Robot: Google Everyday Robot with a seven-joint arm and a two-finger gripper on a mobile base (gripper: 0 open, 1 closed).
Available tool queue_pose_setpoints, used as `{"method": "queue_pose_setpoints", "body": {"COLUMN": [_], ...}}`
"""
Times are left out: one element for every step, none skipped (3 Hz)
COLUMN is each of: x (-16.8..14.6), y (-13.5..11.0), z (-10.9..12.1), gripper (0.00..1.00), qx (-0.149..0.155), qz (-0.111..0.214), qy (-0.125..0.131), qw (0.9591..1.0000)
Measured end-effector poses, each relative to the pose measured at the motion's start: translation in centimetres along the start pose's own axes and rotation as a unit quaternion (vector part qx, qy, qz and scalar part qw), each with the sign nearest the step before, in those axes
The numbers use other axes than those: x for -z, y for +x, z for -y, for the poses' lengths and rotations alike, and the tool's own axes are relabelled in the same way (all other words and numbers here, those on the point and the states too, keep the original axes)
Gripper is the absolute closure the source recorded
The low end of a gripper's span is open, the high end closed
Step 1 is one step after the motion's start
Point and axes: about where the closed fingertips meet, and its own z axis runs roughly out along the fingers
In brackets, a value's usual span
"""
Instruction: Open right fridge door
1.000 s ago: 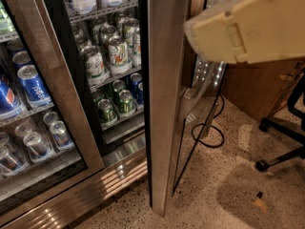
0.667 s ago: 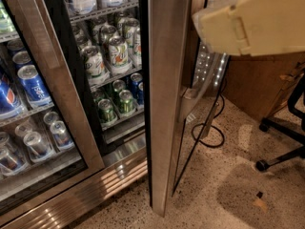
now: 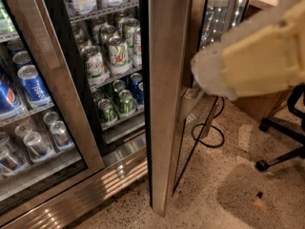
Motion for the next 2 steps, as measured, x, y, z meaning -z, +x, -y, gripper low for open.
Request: {"method": "queue_pose_setpoints", "body": {"x": [0.22, 0.27], "y": [0.07, 0.09], "z": [0.27, 0.32], "gripper": [0.0, 0.0], "qx": [0.0, 0.0], "qz": [0.0, 0.0], "qy": [0.0, 0.0], "qw": [1.0, 1.0]}}
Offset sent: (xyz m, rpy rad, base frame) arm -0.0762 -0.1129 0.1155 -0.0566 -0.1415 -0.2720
